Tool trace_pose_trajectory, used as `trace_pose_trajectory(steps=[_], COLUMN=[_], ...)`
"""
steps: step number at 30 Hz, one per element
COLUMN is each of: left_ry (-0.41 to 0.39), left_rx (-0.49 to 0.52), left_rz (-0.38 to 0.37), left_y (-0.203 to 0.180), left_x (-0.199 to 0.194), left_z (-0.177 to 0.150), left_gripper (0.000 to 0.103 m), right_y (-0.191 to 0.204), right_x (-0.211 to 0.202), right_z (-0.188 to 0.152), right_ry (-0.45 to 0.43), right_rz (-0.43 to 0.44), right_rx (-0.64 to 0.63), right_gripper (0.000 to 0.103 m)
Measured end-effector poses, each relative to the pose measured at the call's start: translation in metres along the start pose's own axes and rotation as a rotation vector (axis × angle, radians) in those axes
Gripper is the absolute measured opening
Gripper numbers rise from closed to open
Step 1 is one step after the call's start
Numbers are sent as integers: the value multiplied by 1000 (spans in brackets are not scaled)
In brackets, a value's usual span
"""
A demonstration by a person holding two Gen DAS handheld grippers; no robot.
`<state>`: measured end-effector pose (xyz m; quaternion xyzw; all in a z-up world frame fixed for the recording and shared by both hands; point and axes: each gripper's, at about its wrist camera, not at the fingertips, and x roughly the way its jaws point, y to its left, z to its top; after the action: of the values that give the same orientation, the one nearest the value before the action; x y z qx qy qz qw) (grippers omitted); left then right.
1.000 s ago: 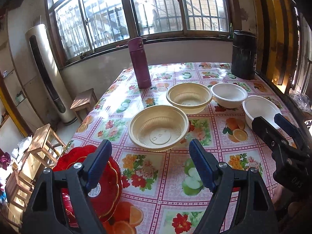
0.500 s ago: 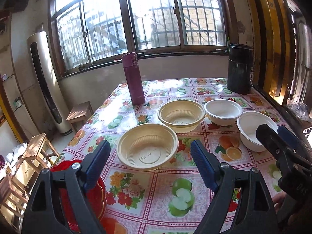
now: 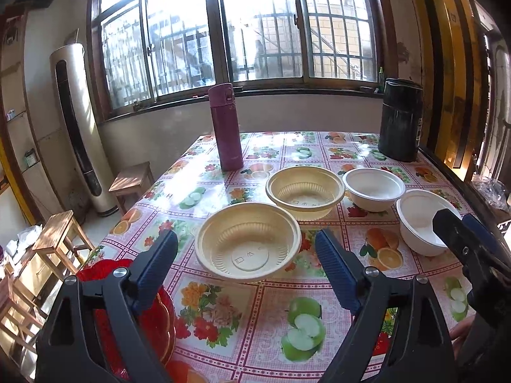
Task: Organize plates and bowls
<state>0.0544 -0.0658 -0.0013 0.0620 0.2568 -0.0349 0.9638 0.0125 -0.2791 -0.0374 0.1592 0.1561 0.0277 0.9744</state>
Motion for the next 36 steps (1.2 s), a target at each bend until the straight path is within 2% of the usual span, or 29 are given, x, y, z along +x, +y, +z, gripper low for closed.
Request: trace_pose_trajectory(steps=[14, 36], left_ry=[19, 71], left_rx=[-15, -12], left_rz=[40, 53], left_y=[12, 23], left_x=[5, 13], left_z=[-5, -11], left_gripper=[89, 89], right_y=[0, 3], right_x=[2, 10], right_z=[-3, -7], right_ry=[2, 57], right_rz=[3, 19], right_rx=[0, -8], right_gripper=[103, 103])
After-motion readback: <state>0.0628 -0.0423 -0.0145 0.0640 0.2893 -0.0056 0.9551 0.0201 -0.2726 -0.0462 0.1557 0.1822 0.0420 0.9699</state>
